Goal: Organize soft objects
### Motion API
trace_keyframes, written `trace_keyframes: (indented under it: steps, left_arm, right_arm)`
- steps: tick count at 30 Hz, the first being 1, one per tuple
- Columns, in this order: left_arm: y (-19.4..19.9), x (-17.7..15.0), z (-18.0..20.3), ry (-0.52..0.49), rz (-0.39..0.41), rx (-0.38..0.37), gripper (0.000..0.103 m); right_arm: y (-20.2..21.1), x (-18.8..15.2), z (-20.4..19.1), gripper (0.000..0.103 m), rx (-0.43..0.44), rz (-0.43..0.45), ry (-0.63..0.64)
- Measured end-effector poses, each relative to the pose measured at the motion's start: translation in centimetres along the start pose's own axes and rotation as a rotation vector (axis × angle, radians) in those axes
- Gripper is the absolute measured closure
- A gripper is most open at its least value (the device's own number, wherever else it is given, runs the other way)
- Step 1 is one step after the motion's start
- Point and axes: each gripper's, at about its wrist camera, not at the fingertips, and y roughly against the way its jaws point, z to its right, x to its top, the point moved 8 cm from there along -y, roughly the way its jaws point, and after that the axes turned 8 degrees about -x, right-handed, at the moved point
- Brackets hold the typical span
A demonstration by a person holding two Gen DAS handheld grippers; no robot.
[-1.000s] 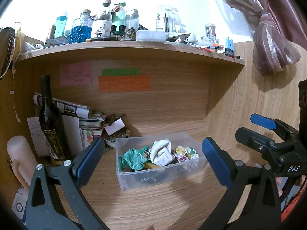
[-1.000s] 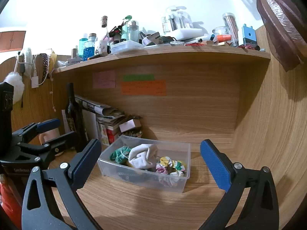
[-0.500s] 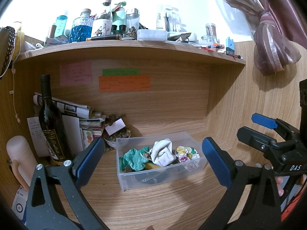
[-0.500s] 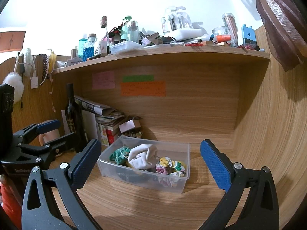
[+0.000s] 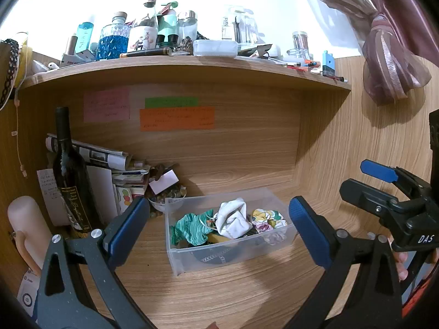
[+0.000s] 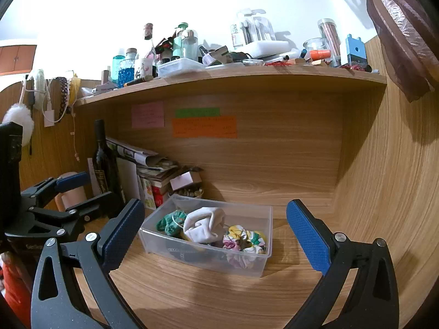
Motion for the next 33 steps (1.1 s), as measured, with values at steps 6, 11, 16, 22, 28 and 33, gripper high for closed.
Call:
trace_keyframes:
  steps: [6,11,16,22,28,33]
  left_arm:
    - [0.1,-0.1,-0.2,0.006,0.001,-0.002,0.000]
    - [0.0,0.1,-0.1,0.010,0.004,-0.001,0.000]
    - [-0.5,-0.1,0.2,0.014,-0.014,-0.014,0.000]
    - [-0.8,-0.4,0.0,0.031,-0.020,-0.023,0.000]
    - [-0.9,-0.4,0.0,0.041,-0.025,-0.031,0.000]
    - [-0.9,-0.4,0.3,0.033,-0.023,-0.035,0.000]
  right_arm:
    - [-0.1,0.0,0.0,0.000,-0.001,-0.001,0.001]
    - [-0.1,0.1,0.1,0.000,0.001,-0.001,-0.001]
    - [-0.2,0.0,0.1,0.000,-0.004,-0.004,-0.006]
    - [-0.4,-0.2,0.1,0.000,-0.006,-0.011,-0.002]
    - [-0.5,-0.3,0.2,0.000,-0.007,-0.012,-0.007]
    - [-0.8,-0.5,0.3,0.000,-0.012,-0.019,-0.019]
